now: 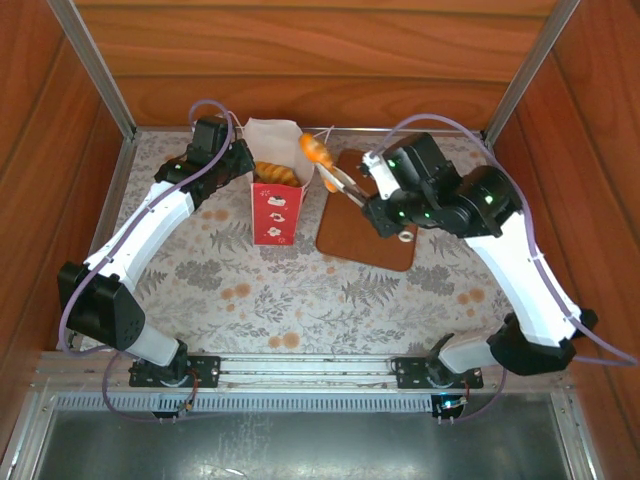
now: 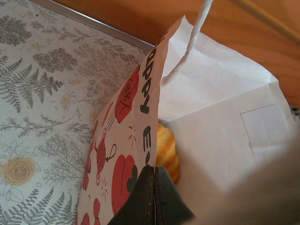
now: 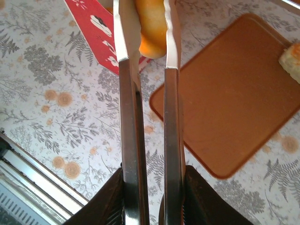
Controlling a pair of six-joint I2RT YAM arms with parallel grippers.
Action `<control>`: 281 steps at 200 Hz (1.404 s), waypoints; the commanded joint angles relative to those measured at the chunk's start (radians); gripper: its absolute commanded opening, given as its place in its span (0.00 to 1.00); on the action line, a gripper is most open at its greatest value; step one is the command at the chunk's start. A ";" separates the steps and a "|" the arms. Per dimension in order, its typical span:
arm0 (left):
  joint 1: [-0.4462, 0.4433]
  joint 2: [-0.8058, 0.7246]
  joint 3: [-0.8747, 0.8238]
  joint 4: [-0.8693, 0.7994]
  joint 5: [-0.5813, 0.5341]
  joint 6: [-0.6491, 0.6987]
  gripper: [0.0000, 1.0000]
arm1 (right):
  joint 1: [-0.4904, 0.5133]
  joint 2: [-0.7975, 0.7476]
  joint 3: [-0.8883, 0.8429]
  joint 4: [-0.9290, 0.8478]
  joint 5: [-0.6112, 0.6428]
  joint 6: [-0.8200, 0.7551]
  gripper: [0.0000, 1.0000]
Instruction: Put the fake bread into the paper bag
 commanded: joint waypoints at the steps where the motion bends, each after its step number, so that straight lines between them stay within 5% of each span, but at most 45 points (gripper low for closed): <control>1: -0.005 -0.034 0.014 0.006 -0.019 0.012 0.00 | 0.021 0.051 0.066 0.068 0.002 0.046 0.31; 75: -0.005 -0.057 -0.006 0.006 -0.017 0.010 0.00 | 0.029 0.194 0.115 0.255 0.085 0.034 0.31; 165: -0.003 -0.055 -0.007 0.007 -0.009 0.011 0.00 | 0.031 0.454 0.325 0.090 0.081 0.033 0.32; 281: -0.004 -0.069 -0.029 0.006 -0.019 0.021 0.00 | 0.031 0.516 0.385 0.022 0.069 0.008 0.44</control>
